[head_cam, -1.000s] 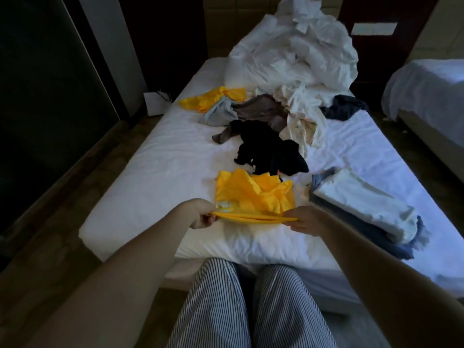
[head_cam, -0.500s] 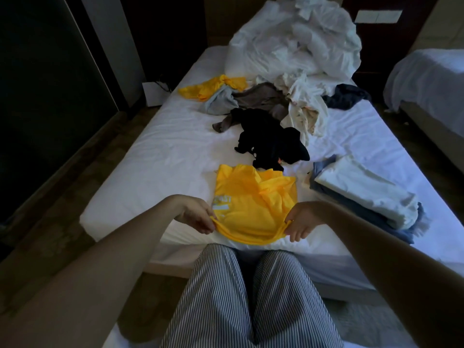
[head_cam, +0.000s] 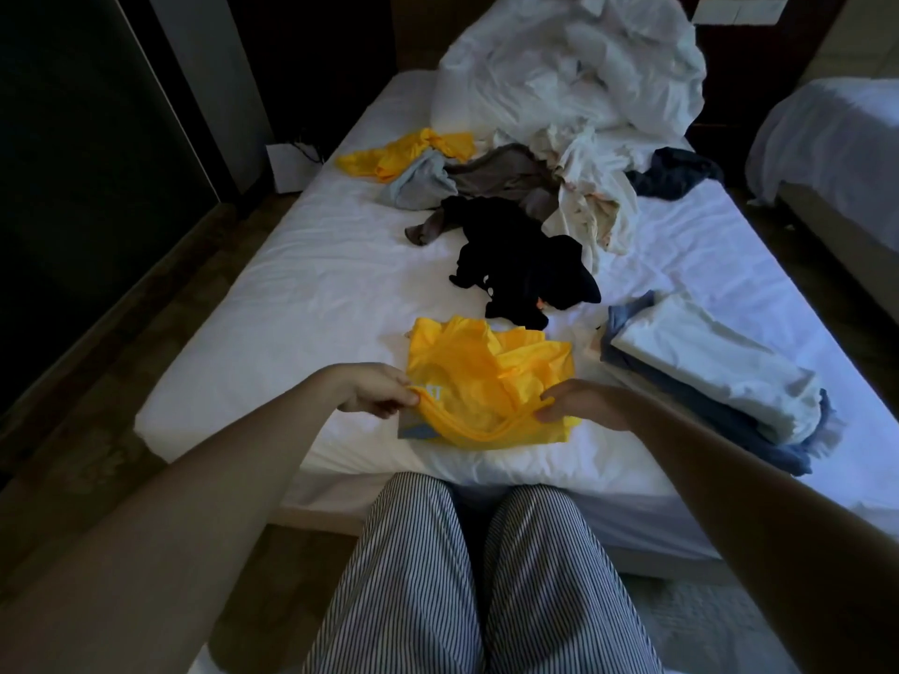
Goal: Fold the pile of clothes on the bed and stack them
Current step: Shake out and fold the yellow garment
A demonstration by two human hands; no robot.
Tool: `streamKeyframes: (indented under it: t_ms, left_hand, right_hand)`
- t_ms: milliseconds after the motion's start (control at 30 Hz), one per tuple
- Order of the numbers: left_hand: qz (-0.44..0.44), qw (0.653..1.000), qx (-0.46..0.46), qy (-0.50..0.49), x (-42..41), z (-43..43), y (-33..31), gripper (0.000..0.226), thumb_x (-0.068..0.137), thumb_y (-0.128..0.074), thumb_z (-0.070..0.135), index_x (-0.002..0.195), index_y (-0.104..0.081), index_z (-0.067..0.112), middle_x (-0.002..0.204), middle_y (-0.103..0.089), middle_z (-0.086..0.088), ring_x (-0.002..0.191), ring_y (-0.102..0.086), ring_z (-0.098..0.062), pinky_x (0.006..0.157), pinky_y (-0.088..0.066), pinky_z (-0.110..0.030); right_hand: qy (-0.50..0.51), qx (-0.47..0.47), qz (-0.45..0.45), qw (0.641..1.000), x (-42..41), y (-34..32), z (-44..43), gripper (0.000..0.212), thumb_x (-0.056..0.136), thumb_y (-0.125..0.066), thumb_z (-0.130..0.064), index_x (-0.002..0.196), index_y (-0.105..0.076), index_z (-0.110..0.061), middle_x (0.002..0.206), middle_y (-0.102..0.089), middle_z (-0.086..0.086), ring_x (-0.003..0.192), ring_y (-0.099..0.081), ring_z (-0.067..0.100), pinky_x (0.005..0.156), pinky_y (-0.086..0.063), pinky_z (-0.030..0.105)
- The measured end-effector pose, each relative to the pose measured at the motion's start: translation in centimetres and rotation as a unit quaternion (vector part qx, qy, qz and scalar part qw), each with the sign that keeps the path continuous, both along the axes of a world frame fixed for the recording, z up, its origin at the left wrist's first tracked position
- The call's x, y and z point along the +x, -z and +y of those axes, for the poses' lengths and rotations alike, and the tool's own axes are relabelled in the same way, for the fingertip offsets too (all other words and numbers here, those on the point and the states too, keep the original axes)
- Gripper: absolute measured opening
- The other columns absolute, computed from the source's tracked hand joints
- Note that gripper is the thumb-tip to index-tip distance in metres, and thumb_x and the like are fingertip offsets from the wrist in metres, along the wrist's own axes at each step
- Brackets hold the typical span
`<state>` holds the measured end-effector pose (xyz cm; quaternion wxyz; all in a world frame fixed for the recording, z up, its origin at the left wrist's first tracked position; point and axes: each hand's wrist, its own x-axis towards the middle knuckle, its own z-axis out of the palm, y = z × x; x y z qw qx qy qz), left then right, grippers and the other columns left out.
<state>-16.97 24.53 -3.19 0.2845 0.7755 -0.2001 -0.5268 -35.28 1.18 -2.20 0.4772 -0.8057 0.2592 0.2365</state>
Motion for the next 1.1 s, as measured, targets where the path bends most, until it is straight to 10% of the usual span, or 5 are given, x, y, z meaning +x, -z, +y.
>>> streamKeyframes:
  t_ms: [233, 500, 667, 833, 1100]
  left_hand:
    - [-0.1, 0.995, 0.012, -0.02, 2.9, -3.1, 3.1, 0.038, 0.097, -0.051, 0.028, 0.132, -0.05, 0.014, 0.135, -0.048, -0.005, 0.129, -0.042, -0.024, 0.094, -0.036, -0.033]
    - [-0.034, 0.959, -0.176, -0.221, 5.5, -6.1, 5.9, 0.021, 0.101, -0.042, 0.02, 0.119, -0.051, 0.013, 0.115, -0.058, -0.012, 0.108, -0.055, -0.025, 0.089, -0.046, -0.035]
    - [-0.222, 0.926, -0.158, -0.262, 6.6, -8.7, 7.9, 0.027, 0.101, -0.042, 0.025, 0.075, -0.046, 0.017, 0.072, -0.049, -0.002, 0.082, -0.049, -0.021, 0.066, -0.033, -0.029]
    - [-0.362, 0.863, -0.052, -0.348, 6.7, -11.4, 8.7, 0.03, 0.095, -0.052, 0.03, 0.11, -0.052, 0.003, 0.106, -0.063, -0.018, 0.101, -0.057, -0.036, 0.076, -0.039, -0.037]
    - [-0.617, 0.756, -0.206, 0.078, 2.6, -12.3, 11.4, 0.052, 0.081, -0.039, 0.027, 0.126, -0.054, 0.005, 0.13, -0.057, -0.015, 0.127, -0.036, -0.027, 0.096, -0.027, -0.039]
  right_hand:
    - [0.062, 0.136, -0.034, 0.988, 5.4, 3.6, -0.8, 0.046, 0.087, -0.062, -0.012, 0.131, -0.05, -0.016, 0.134, -0.049, -0.004, 0.127, -0.042, 0.02, 0.107, -0.033, 0.033]
    - [0.306, 0.129, -0.176, 0.927, 8.1, 7.1, -4.1, 0.047, 0.091, -0.059, -0.028, 0.135, -0.047, -0.015, 0.136, -0.048, 0.01, 0.122, -0.047, 0.032, 0.103, -0.04, 0.05]
    - [0.313, -0.002, -0.26, 0.913, 9.2, 7.8, -4.6, 0.022, 0.096, -0.051, -0.023, 0.077, -0.05, -0.012, 0.065, -0.041, 0.003, 0.062, -0.041, 0.015, 0.057, -0.034, 0.027]
    - [0.292, -0.183, -0.182, 0.921, 11.7, 8.9, -4.9, 0.016, 0.098, -0.044, -0.029, 0.088, -0.054, -0.022, 0.082, -0.056, 0.004, 0.093, -0.057, 0.028, 0.071, -0.038, 0.031]
    - [-0.033, -0.424, -0.321, 0.846, 12.0, 10.3, 0.4, 0.046, 0.083, -0.037, -0.029, 0.112, -0.066, -0.008, 0.11, -0.068, 0.01, 0.104, -0.063, 0.035, 0.092, -0.045, 0.04]
